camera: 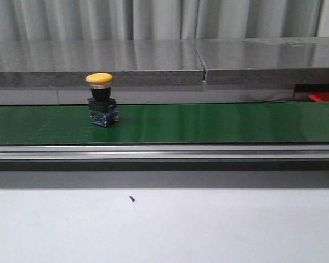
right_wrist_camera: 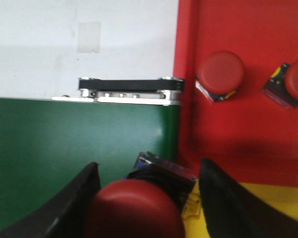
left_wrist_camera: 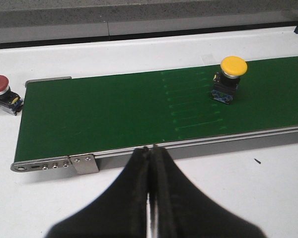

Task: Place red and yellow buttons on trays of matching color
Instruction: 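Carry the red button into the red tray and open the right gripper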

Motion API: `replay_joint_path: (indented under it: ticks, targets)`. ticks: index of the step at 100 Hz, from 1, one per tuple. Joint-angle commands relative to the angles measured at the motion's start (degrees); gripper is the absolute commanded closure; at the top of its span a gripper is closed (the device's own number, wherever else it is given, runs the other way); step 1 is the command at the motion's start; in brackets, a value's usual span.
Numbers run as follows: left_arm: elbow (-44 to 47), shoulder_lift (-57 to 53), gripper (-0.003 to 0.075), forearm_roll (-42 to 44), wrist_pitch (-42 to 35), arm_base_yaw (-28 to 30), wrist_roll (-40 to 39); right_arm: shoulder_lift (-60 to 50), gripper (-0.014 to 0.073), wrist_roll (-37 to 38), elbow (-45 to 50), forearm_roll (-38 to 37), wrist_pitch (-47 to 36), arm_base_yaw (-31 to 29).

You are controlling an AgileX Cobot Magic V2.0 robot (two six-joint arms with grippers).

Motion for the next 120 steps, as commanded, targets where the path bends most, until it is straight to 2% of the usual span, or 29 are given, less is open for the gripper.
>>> replay_joint_path:
  ticks: [1, 14, 31, 43, 83, 102, 120]
  targets:
    - [-1.41, 0.01, 0.0739, -0.98, -3.84, -0.42, -0.03, -3.17, 0.0431, -0.53, 0.12, 1.43, -3.68, -1.4]
    - [-1.41, 0.01, 0.0739, -0.98, -3.84, -0.42, -0.03, -2.91, 0.0431, 0.74, 2.9, 0.25, -7.79, -2.81]
    - [-1.41, 0.01, 0.0739, -0.98, -3.84, -0.42, -0.03, -1.53, 0.0431, 10.9, 3.23, -7.18, -12.25, -3.2]
    - [-1.41, 0.01, 0.0739, -0.98, -3.84, -0.42, -0.03, 0.36, 0.0431, 13.35, 3.23, -9.95, -12.36, -3.2]
    - [-1.41, 0.01, 0.0739, -0.98, -3.84, -0.42, -0.03, 6.56, 0.0431, 13.58, 3.23, -7.95, -17.47, -3.2]
    - [-1.41, 0.01, 0.0739, -0.98, -3.84, -0.42, -0.03, 8.83, 0.0431, 13.52, 3.23, -3.75, -20.24, -3.1]
    - [-1.41, 0.01, 0.0739, -0.98, -3.84, -0.42, -0.03, 10.8, 0.0431, 13.47, 3.23, -2.7, -20.78, -2.41]
